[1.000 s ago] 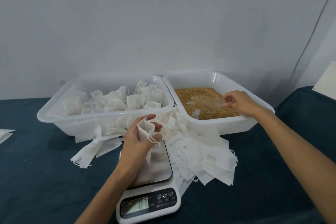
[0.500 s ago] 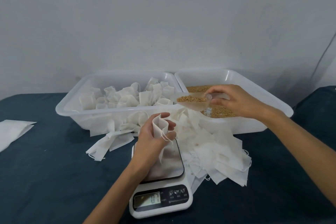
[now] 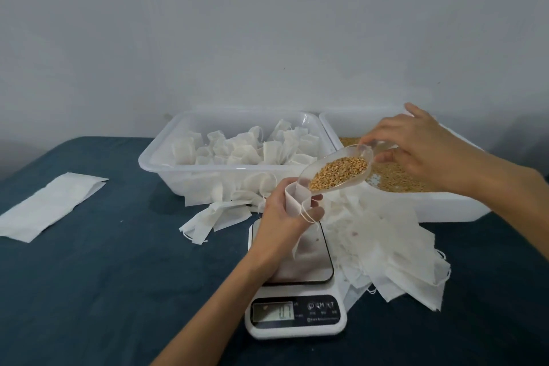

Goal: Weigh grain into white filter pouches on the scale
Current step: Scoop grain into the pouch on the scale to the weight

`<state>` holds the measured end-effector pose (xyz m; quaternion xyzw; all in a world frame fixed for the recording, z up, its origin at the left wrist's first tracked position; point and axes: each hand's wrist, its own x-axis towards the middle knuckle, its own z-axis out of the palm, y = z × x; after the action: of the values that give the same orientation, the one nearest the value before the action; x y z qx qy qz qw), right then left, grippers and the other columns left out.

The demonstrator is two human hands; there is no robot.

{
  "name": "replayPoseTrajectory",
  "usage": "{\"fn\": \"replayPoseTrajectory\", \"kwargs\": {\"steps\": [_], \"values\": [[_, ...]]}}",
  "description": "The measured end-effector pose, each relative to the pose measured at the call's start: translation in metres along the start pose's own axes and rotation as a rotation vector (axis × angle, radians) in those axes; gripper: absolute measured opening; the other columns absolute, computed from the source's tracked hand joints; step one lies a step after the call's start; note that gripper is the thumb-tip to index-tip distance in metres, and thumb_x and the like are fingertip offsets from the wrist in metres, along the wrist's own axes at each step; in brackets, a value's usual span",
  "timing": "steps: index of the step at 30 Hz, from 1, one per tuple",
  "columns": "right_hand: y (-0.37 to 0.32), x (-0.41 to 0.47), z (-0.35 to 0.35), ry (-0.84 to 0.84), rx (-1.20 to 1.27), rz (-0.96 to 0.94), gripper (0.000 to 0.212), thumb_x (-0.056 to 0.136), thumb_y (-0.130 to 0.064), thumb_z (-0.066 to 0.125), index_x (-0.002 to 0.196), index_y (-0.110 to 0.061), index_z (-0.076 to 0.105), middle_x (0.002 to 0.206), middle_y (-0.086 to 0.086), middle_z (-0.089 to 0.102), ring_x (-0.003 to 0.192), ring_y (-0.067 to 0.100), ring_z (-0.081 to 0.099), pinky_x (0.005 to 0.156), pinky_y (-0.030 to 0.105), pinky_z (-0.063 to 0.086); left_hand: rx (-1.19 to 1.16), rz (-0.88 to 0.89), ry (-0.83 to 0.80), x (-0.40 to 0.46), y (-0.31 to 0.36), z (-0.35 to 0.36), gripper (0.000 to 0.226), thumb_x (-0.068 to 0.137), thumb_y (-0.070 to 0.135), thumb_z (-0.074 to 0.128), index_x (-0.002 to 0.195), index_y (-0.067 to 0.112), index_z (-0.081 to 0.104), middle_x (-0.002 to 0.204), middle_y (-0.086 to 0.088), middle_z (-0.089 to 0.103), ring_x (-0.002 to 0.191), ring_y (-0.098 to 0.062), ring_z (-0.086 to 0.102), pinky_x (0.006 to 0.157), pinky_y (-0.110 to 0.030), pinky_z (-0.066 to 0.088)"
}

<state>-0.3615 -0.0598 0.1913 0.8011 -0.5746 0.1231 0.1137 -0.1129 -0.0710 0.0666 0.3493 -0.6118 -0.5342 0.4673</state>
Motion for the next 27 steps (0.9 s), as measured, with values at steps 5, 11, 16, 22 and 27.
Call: {"fn": "replayPoseTrajectory", "kwargs": {"steps": [5,11,16,22,27], "values": [[-0.006,0.002,-0.006,-0.014,-0.093,0.003,0.035,0.096,-0.015,0.065,0.128,-0.027,0.065,0.117,-0.006,0.064,0.122,0.020,0.055,0.124,0.044,0.001,0.016,-0.021,0.012,0.000,0.001,0.001,0.045,0.080,0.020,0.075,0.123,0.028,0.062,0.113,-0.001,0.076,0.111,-0.023,0.071,0.097,-0.052,0.058],[-0.014,0.004,-0.012,0.007,-0.134,-0.004,0.033,0.096,-0.017,0.062,0.127,-0.025,0.066,0.116,-0.005,0.064,0.120,0.022,0.055,0.124,0.045,0.000,0.000,-0.033,0.003,0.001,0.001,0.000,0.039,0.092,0.004,0.075,0.123,0.024,0.061,0.110,-0.003,0.076,0.110,-0.025,0.071,0.092,-0.045,0.058],[-0.018,0.005,-0.016,-0.014,-0.152,0.016,0.033,0.097,-0.020,0.061,0.130,-0.026,0.064,0.119,-0.005,0.063,0.123,0.020,0.053,0.125,0.045,-0.002,0.003,-0.028,0.012,0.001,0.001,0.000,0.037,0.092,0.002,0.075,0.121,0.021,0.062,0.109,-0.003,0.077,0.107,-0.021,0.071,0.095,-0.046,0.057],[-0.022,0.004,-0.018,-0.017,-0.166,0.019,0.034,0.096,-0.016,0.063,0.130,-0.024,0.065,0.119,-0.002,0.064,0.123,0.022,0.054,0.124,0.045,-0.003,0.012,-0.034,0.021,0.002,0.000,-0.001,0.038,0.092,0.003,0.076,0.122,0.020,0.062,0.110,0.000,0.077,0.107,-0.018,0.072,0.096,-0.045,0.056],[-0.021,0.003,-0.018,-0.030,-0.170,0.027,0.036,0.096,-0.014,0.059,0.130,-0.025,0.065,0.120,-0.004,0.063,0.122,0.021,0.054,0.125,0.045,-0.003,0.006,-0.027,0.019,0.003,-0.003,-0.001,0.039,0.091,0.003,0.077,0.123,0.019,0.062,0.109,-0.001,0.077,0.107,-0.019,0.072,0.094,-0.042,0.057]]}}
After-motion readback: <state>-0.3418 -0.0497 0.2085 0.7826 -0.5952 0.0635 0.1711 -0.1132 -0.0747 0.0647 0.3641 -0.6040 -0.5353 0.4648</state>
